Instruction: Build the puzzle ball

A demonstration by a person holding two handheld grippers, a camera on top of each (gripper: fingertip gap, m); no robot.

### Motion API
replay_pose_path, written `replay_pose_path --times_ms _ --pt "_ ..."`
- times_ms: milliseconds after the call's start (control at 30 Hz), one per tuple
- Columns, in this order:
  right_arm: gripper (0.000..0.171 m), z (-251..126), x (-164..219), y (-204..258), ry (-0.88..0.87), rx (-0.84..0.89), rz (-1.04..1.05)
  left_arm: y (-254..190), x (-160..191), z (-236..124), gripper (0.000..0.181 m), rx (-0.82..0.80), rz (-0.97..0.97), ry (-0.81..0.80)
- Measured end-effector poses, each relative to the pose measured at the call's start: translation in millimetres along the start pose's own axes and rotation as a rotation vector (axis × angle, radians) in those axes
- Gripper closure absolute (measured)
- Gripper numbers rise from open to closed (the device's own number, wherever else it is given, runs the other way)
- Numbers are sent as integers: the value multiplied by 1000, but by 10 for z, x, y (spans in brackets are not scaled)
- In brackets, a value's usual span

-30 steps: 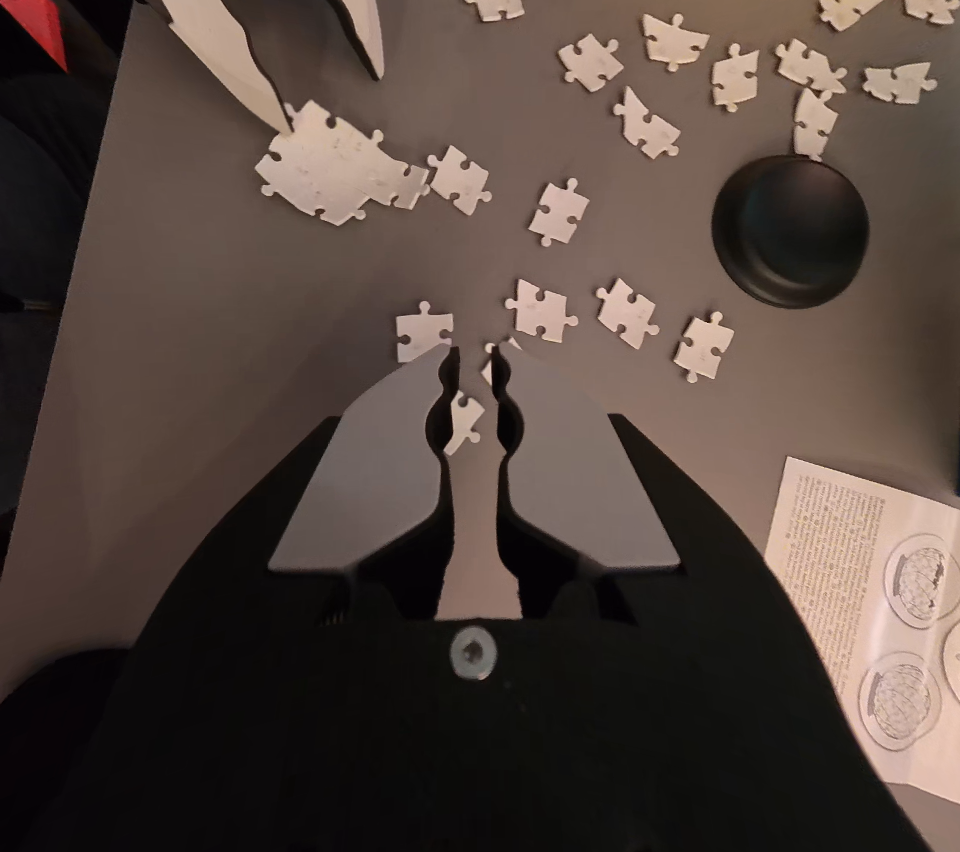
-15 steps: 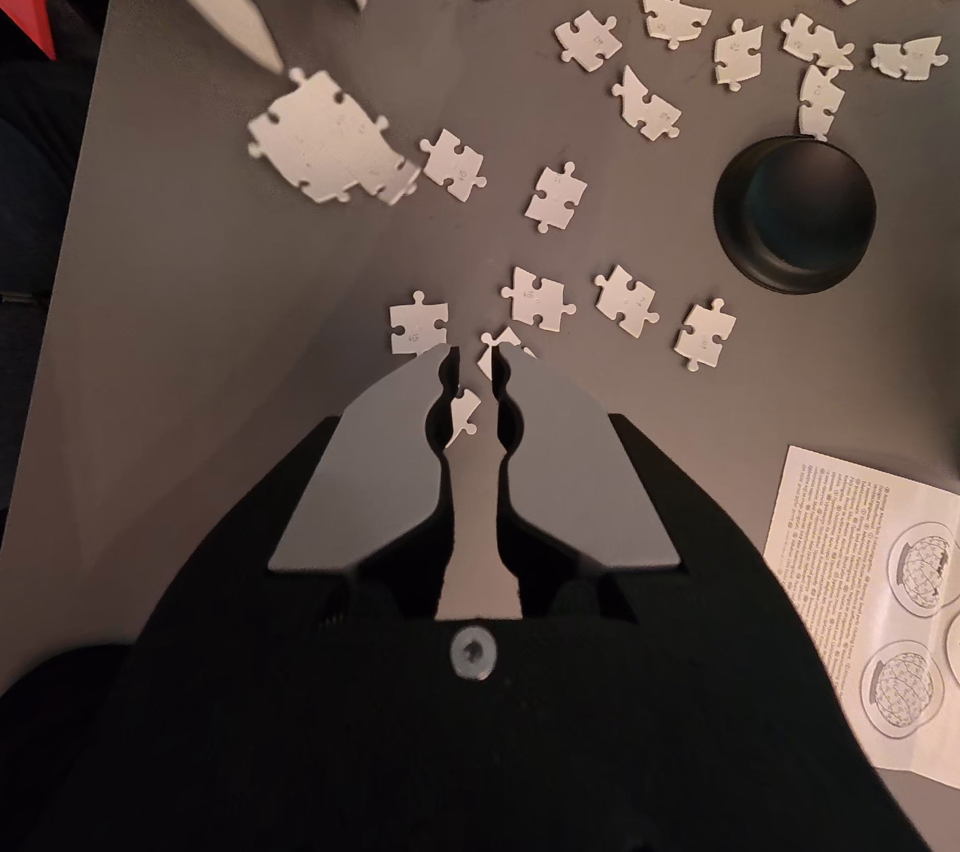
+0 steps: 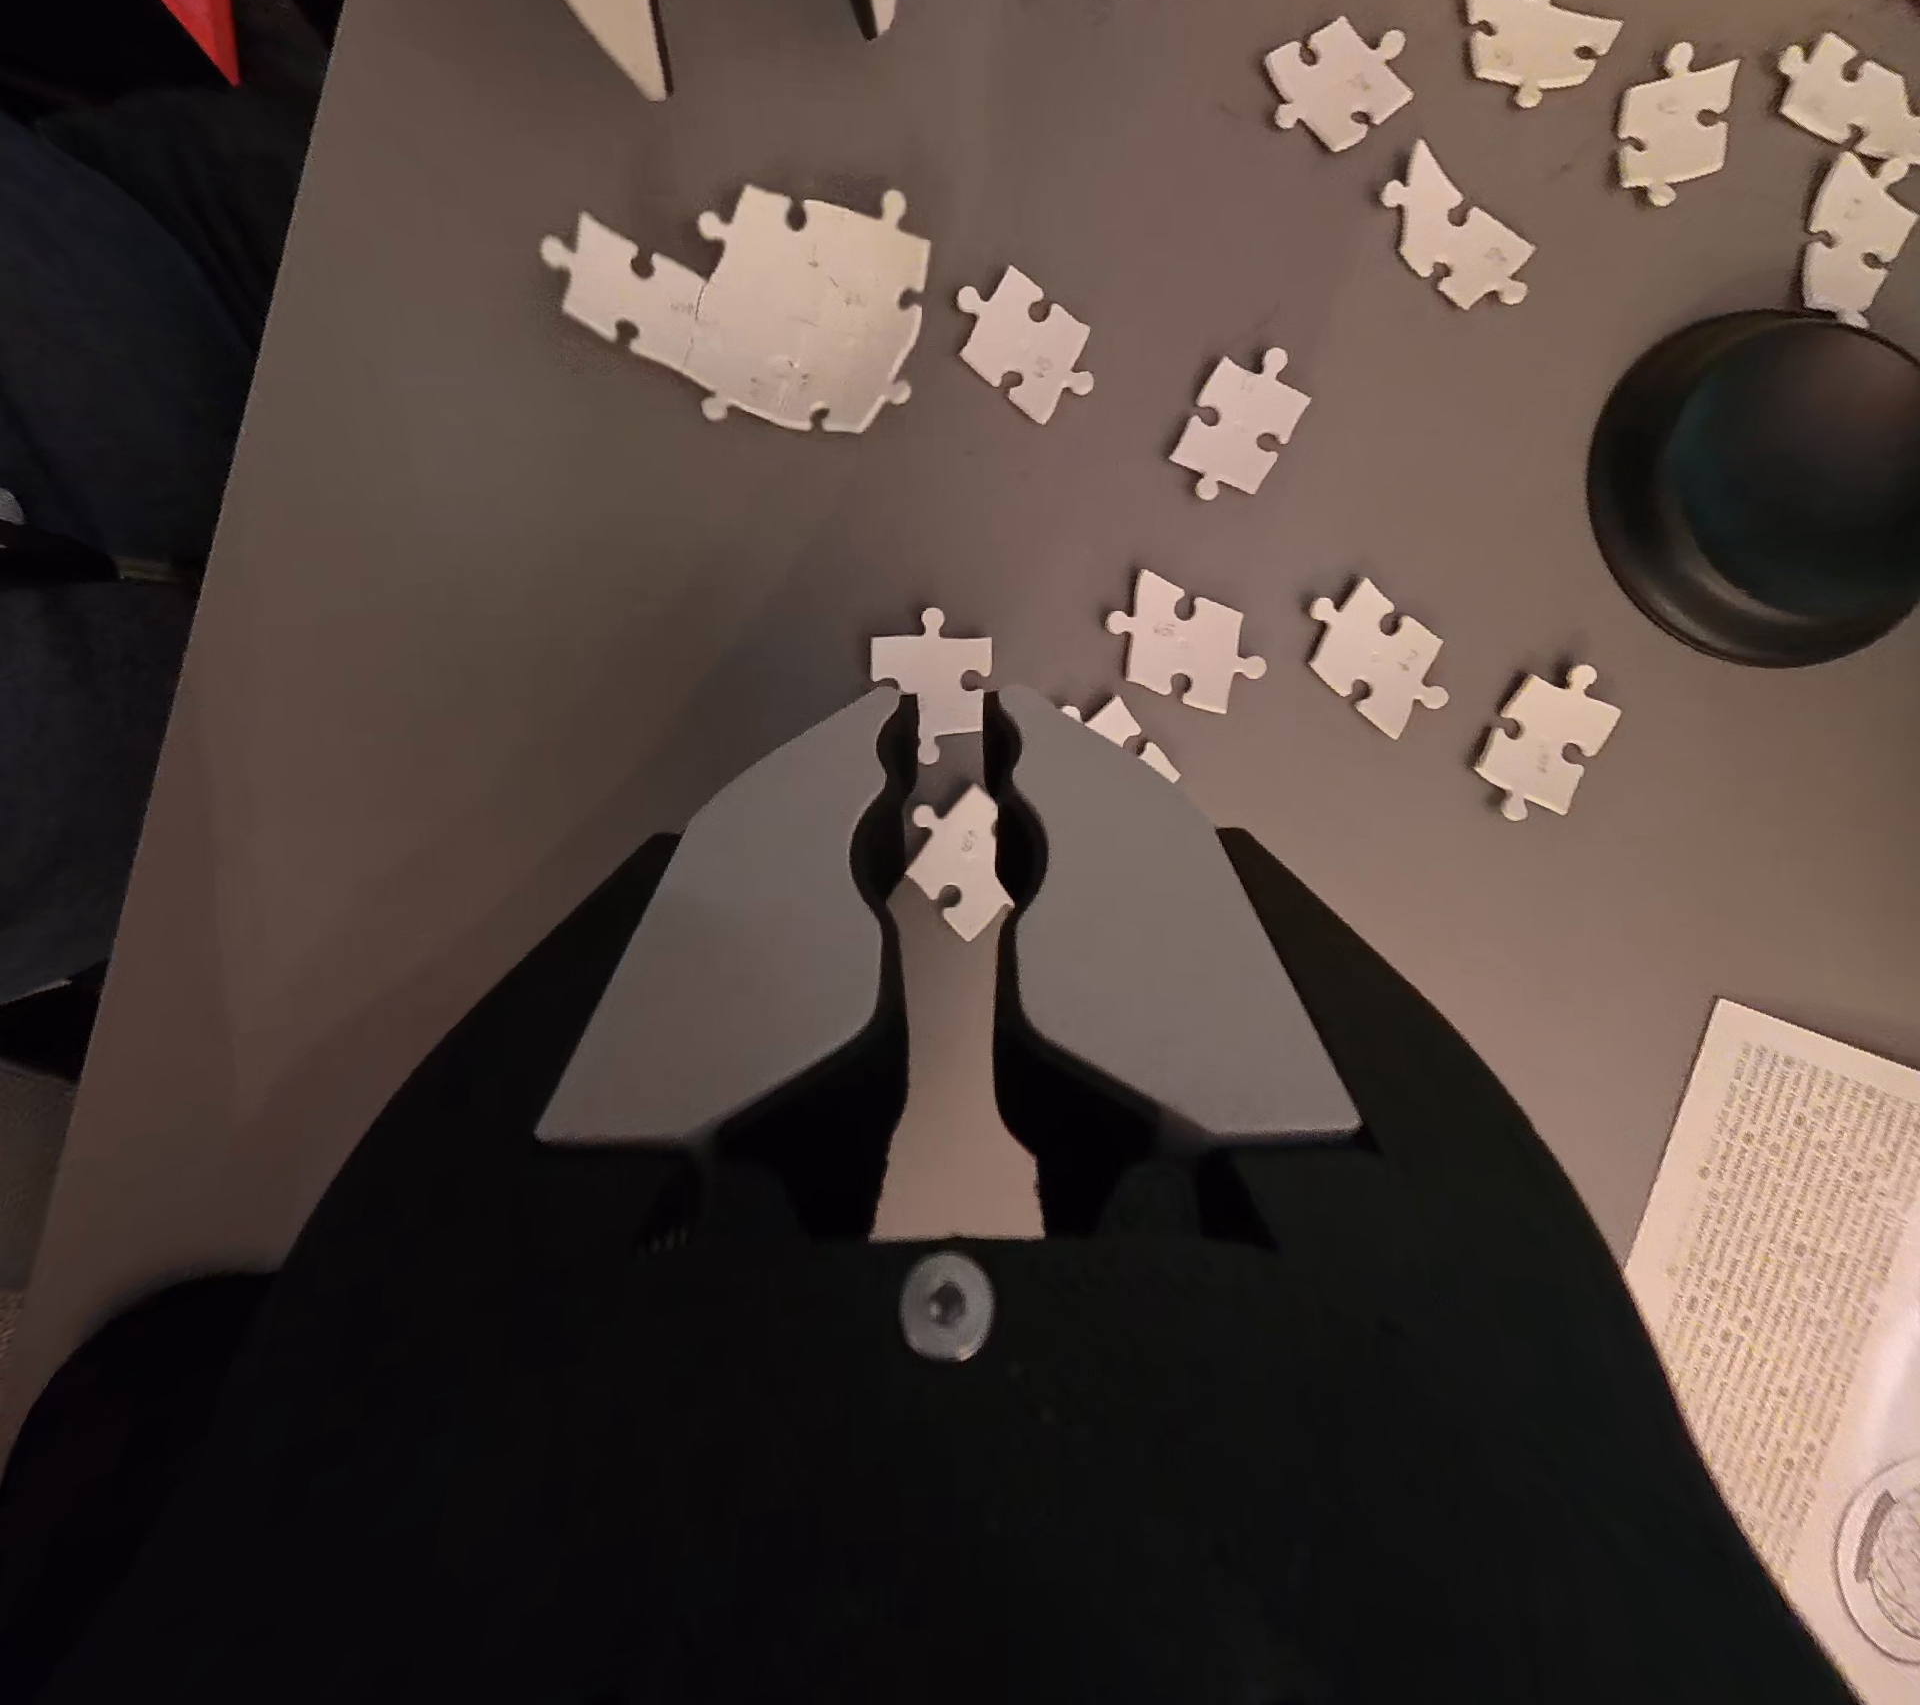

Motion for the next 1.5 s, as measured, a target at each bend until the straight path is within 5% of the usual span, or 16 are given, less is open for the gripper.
replay_pose_path --times_ms 200,500,1500 --pt "158 -6 13 6 6 8 -3 -110 -15 -3 132 1 -43 3" --pt "158 -1 14 5 15 16 -11 -212 116 161 108 -236 -47 94" --pt "158 25 47 -2 30 6 -12 115 175 152 122 -329 -65 107"
Point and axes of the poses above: each gripper's, where its closed fingertips meet, z out along the fingers, x out of its underside, y = z × x across the jaws, the point moved 3 cm from there along -z, back along the fingers, and after that the axes turned 5 degrees about z, right-handed, at the moved point
